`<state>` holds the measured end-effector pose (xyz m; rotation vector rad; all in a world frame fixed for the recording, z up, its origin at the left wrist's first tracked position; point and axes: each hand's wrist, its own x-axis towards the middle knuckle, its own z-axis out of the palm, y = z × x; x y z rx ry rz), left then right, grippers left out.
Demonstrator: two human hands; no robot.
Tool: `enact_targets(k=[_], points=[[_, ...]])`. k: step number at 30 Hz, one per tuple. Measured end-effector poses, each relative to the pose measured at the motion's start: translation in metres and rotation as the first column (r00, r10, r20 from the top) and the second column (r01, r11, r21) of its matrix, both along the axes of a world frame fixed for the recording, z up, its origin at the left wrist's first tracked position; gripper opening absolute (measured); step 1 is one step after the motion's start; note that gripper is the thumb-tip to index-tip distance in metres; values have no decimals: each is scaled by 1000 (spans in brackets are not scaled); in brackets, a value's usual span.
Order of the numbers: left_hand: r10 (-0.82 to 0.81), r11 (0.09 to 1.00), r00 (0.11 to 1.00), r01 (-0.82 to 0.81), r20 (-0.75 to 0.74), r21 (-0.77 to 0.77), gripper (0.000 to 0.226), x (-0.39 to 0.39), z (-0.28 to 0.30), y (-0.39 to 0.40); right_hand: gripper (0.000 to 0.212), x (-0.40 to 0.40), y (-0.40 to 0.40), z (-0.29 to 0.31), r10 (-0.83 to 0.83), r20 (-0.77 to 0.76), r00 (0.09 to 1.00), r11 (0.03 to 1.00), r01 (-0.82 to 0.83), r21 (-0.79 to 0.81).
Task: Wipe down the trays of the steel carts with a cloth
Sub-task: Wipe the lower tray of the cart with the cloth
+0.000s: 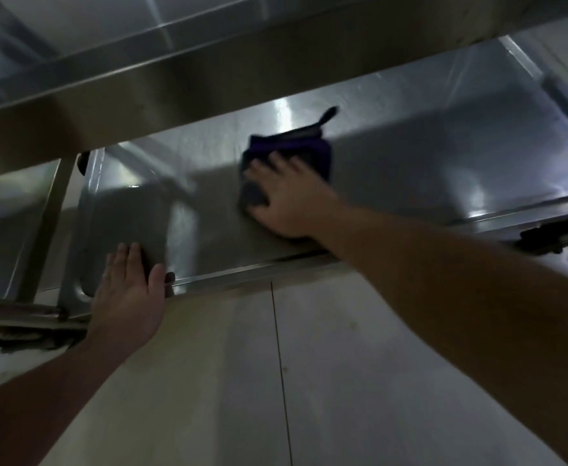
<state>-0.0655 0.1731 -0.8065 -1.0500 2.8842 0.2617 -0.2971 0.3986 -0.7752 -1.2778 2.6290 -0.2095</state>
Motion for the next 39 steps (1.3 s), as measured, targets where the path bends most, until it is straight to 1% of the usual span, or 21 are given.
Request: enact_targets(k=[3,6,9,12,15,16,17,18,20,22,23,25,26,28,29,31,33,34,36,37,39], points=[[-53,998,998,54,38,-25,95,1,-5,-5,72,31,12,-10,161,61,985,987,-162,18],[-8,1000,999,8,-33,-9,95,2,-8,-6,74,20,72,-15,130,80,988,991,-130,-14],[-41,999,998,41,-52,4,88,4,-9,-4,68,-24,158,-12,-162,9,987,987,162,13],[-46,999,996,47,-71,14,85,6,-7,-2,68,-59,229,-7,-506,-21,862,862,506,31],[-36,998,997,39,-75,47,89,5,-2,3,77,-58,223,-12,-748,-9,664,661,746,77],[-37,998,997,40,-70,50,90,4,0,5,78,-51,202,-14,-787,-2,616,614,785,79],[-38,998,997,41,-69,46,90,4,0,6,78,-41,177,-14,-796,11,606,605,793,68],[-42,998,997,45,-70,42,89,3,1,6,76,-29,150,-13,-768,22,640,640,767,46],[-52,998,996,54,-73,32,88,3,-1,6,75,-2,94,-12,-602,26,798,798,602,3],[-74,997,996,73,-42,-9,88,5,-4,2,76,25,44,-12,-294,48,955,956,294,19],[-92,995,996,91,-12,-41,89,6,-4,-1,76,36,27,-12,-112,64,992,993,110,43],[-100,993,995,99,-7,-68,93,7,-4,-3,76,42,19,-14,167,87,982,982,-174,69],[-88,994,995,85,-38,-69,93,7,-3,-2,75,34,28,-13,251,75,965,965,-256,62],[-83,993,994,76,-71,-96,90,9,-3,0,74,8,54,-12,289,26,957,957,-289,30],[-86,991,994,78,-68,-109,89,11,-3,1,73,-9,69,-11,217,7,976,976,-217,11],[-95,989,994,89,-56,-115,89,10,-3,4,74,-46,101,-8,-114,-4,993,993,114,-16],[-70,993,996,65,-49,-101,88,8,-1,6,79,-77,112,-6,-454,-13,891,891,454,26],[-54,994,997,49,-48,-98,87,7,1,7,81,-88,104,-5,-561,-11,827,826,561,61],[-45,994,998,41,-41,-102,86,7,3,10,83,-95,68,-5,-688,20,725,724,685,84],[-44,994,998,40,-39,-101,85,7,3,11,84,-92,43,-4,-707,25,707,706,704,78],[-37,995,999,34,-30,-95,83,6,5,11,84,-75,-10,-5,-649,0,760,759,648,58]])
